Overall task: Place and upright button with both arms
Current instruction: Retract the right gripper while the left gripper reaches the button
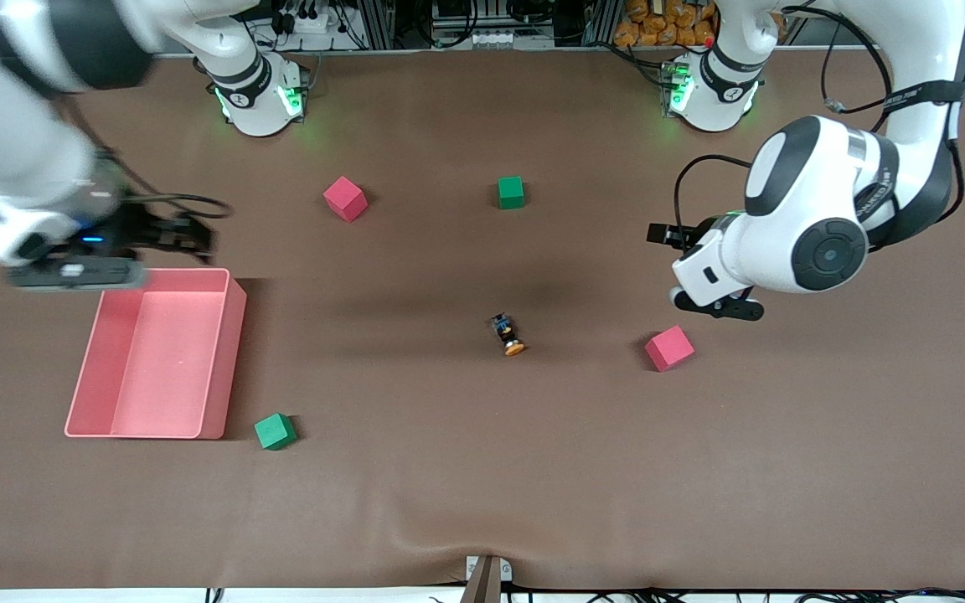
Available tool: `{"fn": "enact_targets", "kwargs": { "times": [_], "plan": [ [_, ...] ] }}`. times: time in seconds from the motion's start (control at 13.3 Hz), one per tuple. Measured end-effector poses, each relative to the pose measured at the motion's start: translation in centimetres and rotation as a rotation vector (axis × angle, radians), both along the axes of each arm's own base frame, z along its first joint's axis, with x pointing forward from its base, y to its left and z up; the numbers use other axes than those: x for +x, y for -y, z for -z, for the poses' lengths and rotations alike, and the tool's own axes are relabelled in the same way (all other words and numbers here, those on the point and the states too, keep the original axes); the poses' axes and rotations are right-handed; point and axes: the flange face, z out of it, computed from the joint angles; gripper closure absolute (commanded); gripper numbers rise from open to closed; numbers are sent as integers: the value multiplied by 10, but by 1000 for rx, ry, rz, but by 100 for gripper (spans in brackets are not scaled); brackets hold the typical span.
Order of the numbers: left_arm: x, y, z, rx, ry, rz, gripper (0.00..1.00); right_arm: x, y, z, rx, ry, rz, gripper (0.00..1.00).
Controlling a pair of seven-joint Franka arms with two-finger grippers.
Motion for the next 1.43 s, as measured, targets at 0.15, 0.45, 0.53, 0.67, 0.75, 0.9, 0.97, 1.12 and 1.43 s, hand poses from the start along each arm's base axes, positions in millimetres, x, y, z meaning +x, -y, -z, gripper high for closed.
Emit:
{"fn": "enact_targets", "kwargs": {
  "times": [0.15,0.45,0.53,0.67,0.75,0.9,0.97,1.12,1.43],
  "plan": [
    [-1,12,11,8,-5,3,0,-4,79,-9,8,-16,-32,0],
    [9,24,30,24,4,-35,0,-37,129,-40,17,-35,-19,0],
    [10,32,33,33,5,-47,0,-46,127,-46,20,-40,-21,0],
    [11,52,39,50,9,-63,0,-55,125,-52,37,-42,-18,0],
    [13,60,42,53,13,-65,0,-55,127,-53,47,-39,-12,0],
    [17,68,51,48,23,-65,0,-55,132,-56,56,-27,-2,0],
    [19,71,55,44,29,-72,0,-55,131,-59,55,-18,4,0],
    [23,76,62,40,34,-108,0,-54,126,-66,52,-3,30,0],
    [22,99,70,53,46,-132,0,-55,123,-74,49,10,57,0]
  ]
}}
